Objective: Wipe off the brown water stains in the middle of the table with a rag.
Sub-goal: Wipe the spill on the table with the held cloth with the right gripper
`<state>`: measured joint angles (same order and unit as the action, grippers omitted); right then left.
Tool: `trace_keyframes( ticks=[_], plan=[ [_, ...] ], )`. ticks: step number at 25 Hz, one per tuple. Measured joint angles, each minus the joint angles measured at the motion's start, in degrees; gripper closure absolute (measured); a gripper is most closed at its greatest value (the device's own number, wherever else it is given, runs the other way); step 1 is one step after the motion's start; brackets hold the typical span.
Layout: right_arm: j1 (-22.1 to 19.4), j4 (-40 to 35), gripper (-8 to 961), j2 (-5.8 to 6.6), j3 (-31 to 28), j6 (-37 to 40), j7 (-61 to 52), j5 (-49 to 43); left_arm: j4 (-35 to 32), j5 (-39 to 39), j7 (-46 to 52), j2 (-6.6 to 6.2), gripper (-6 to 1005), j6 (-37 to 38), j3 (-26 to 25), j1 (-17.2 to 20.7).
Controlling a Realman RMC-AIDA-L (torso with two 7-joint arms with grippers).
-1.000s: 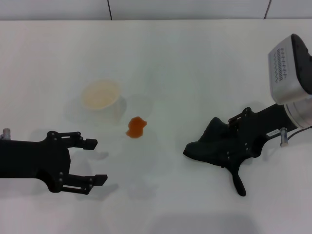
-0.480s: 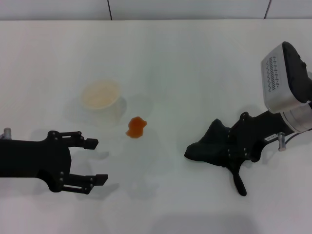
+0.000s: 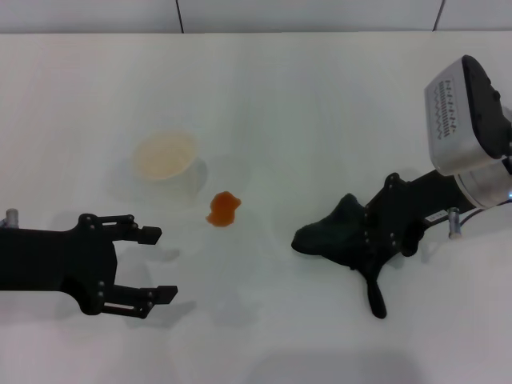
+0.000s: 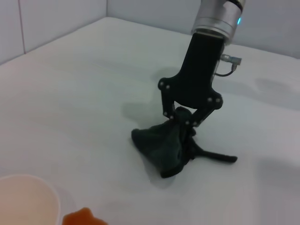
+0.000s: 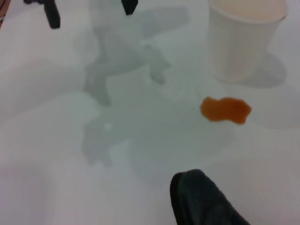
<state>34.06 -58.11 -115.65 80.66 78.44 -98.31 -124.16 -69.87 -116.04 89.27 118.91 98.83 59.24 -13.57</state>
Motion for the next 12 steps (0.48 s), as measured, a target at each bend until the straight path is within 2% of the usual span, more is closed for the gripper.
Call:
trace_keyframes(
  ticks=[5, 10, 12],
  plan=[
    [1.08, 0.46, 848, -0.26, 2.2, -4.06, -0.59, 3.53, -0.02, 0.08, -0.23, 0.0, 138, 0.13, 0.5, -0.05],
    [5.75, 3.71, 859, -0.28, 11.08, -13.2, -5.19, 3.9, -0.09, 0.17, -0.31, 0.0, 138, 0.14, 0.79, -0.05],
    [7.48, 5.23, 859, -0.35, 12.7, -15.08, -5.78, 4.1, -0.09, 0.17, -0.32, 0.0, 138, 0.13, 1.16, -0.12]
  ],
)
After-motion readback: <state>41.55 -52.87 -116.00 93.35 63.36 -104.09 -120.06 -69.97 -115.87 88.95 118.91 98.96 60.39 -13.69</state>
